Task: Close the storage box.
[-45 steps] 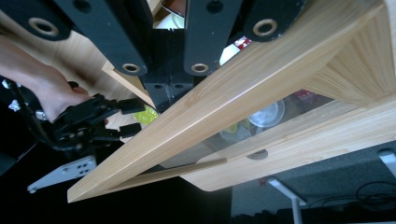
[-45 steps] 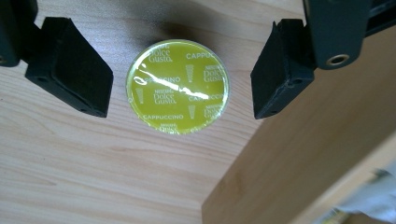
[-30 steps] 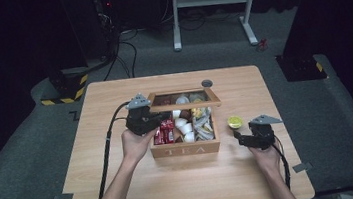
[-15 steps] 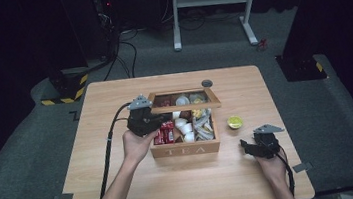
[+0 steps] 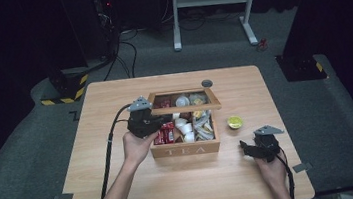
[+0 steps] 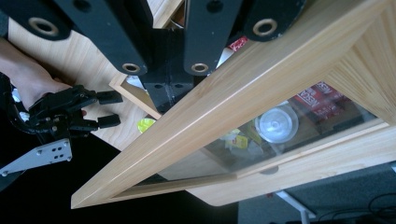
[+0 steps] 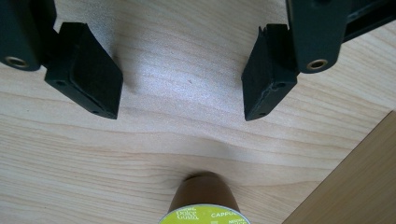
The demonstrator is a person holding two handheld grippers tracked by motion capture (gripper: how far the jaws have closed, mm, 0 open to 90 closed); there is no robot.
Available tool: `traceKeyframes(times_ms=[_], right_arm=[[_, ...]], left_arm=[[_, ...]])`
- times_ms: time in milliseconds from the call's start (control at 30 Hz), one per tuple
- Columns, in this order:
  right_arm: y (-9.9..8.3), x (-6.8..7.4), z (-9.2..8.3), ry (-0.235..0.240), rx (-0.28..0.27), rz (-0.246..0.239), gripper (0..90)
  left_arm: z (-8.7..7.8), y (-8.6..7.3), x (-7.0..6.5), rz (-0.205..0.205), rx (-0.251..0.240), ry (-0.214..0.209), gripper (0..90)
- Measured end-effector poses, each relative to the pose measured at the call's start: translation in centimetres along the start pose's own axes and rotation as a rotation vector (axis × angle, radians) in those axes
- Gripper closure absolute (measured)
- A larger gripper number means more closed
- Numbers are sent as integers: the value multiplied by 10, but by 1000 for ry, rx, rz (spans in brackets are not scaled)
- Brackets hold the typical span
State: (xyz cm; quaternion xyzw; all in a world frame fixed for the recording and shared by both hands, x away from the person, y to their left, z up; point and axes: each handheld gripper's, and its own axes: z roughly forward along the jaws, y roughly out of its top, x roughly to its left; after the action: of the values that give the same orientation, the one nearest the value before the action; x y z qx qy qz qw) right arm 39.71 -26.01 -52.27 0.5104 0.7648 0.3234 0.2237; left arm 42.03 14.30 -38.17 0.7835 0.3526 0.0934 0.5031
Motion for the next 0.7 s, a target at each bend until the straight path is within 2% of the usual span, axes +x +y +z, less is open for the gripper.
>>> traceKeyframes(times_ms=[500, 633, 700], right_arm=[[0, 0, 0, 0, 0, 0, 287], [0, 0, 0, 0, 0, -1, 287], [0, 0, 0, -2, 2, 1, 281]], left_arm=[[3, -15, -3, -6, 4, -15, 900], [2, -25, -3, -12, -5, -27, 900], [2, -31, -1, -10, 5, -31, 900]])
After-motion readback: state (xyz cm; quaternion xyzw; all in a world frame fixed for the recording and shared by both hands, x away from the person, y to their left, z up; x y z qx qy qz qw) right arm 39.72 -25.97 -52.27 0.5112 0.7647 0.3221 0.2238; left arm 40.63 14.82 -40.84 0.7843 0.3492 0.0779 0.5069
